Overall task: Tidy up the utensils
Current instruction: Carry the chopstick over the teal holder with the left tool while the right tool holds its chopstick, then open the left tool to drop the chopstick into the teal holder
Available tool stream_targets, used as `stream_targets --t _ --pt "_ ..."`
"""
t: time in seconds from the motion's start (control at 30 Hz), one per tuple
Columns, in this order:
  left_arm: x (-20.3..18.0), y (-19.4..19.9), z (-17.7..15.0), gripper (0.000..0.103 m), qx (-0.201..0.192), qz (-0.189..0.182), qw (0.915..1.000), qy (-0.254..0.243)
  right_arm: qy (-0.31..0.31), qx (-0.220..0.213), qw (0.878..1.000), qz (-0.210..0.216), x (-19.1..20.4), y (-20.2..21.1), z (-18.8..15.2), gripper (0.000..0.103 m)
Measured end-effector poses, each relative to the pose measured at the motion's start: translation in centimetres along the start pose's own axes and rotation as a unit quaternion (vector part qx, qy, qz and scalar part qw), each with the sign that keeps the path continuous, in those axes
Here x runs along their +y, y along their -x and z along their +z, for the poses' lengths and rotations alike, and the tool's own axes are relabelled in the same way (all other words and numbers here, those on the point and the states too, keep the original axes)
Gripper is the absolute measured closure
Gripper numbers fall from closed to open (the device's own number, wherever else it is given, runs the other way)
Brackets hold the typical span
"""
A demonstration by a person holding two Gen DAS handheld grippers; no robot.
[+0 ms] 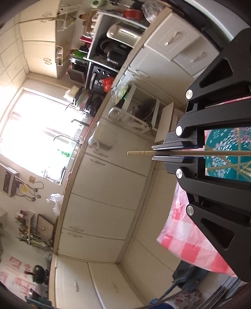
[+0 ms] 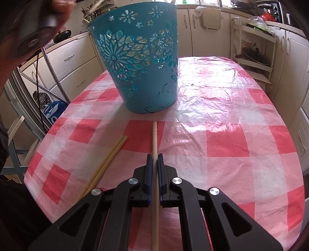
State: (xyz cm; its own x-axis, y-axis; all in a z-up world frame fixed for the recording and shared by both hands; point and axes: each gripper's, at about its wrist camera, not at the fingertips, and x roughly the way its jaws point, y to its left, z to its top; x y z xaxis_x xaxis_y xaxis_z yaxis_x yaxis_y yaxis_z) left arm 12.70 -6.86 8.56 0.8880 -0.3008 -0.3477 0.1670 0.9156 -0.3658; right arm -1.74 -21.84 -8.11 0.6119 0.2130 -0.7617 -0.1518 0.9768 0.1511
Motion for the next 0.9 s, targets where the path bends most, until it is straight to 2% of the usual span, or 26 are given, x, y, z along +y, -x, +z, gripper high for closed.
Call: stream_targets --t 0.13,0.37,0.63,0.83,0.9 --pt "-0.7 -1.8 -0.8 0.098 0.013 0.016 0.9997 -0.013 -0.002 0.0 1.0 0.004 -0.1 -0.1 0.1 0.097" --pt "-1.1 -1.9 -1.4 0.098 0.016 0.028 0.9992 -0.023 -0.002 0.0 1.0 0.005 -0.2 -0.1 0.1 0.097" --pt "-0.8 -1.9 -2.6 0.098 0.054 0.027 0.9977 -0.03 0.001 -0.002 1.0 0.003 0.0 -0.1 0.0 0.097" --pt "1.3 0.5 -4.0 0.091 0.078 0.037 0.9961 -0.02 0.003 -0.003 1.0 0.001 0.1 -0.1 0.0 0.097" --pt "2.1 1.8 -4.5 0.082 0.081 0.042 0.9956 -0.02 0.003 -0.003 1.0 0.001 0.1 -0.1 0.0 0.097"
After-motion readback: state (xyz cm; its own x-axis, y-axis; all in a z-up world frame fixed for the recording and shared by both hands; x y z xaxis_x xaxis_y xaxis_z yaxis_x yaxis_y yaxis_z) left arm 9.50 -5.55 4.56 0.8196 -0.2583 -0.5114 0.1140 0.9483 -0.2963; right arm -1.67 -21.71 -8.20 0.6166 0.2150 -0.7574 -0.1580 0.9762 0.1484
